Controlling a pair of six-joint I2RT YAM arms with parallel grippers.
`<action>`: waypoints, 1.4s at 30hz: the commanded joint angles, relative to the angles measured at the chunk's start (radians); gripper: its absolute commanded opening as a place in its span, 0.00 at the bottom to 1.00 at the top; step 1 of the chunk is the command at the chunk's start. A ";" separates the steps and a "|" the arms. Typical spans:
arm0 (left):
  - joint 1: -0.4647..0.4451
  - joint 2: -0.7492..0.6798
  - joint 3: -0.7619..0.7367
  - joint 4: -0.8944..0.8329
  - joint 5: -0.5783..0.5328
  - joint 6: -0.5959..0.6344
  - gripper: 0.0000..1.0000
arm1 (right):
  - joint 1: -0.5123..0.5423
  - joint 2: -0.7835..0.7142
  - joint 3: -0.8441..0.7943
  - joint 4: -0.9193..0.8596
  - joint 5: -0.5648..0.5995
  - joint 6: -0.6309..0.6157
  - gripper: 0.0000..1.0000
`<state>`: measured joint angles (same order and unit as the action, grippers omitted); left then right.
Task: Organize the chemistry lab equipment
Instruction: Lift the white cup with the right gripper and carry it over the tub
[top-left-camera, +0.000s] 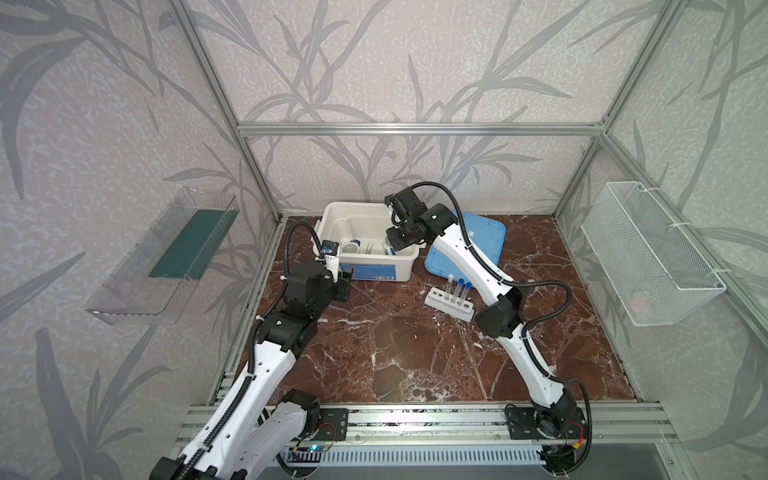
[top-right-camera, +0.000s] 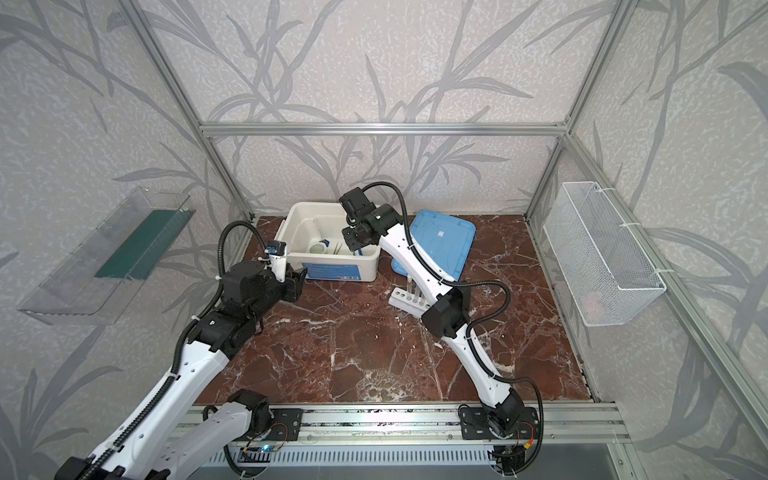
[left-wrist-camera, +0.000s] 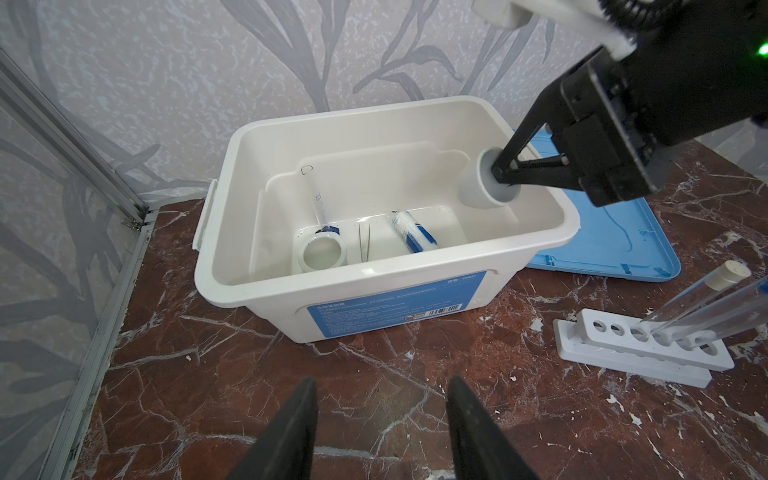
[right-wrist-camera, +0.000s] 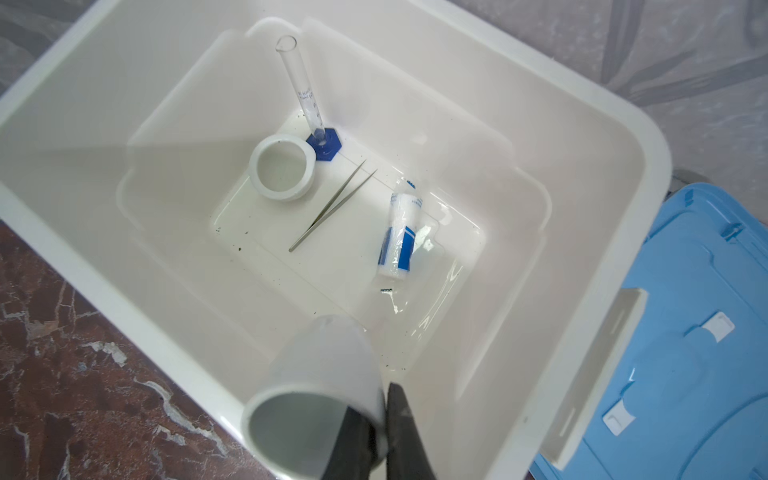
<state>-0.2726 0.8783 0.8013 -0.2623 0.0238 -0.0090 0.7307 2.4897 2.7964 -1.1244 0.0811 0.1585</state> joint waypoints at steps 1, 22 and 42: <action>0.005 -0.011 0.027 -0.009 -0.003 0.009 0.51 | -0.003 0.026 0.015 -0.008 -0.015 -0.032 0.05; 0.009 -0.002 0.029 -0.012 -0.012 0.021 0.51 | -0.027 0.167 0.027 0.092 -0.107 -0.025 0.07; 0.021 0.008 0.029 -0.011 -0.002 0.018 0.51 | -0.011 0.211 0.040 0.194 -0.080 -0.122 0.08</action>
<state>-0.2584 0.8879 0.8013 -0.2626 0.0238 0.0067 0.7147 2.6480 2.8193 -0.9455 -0.0082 0.0753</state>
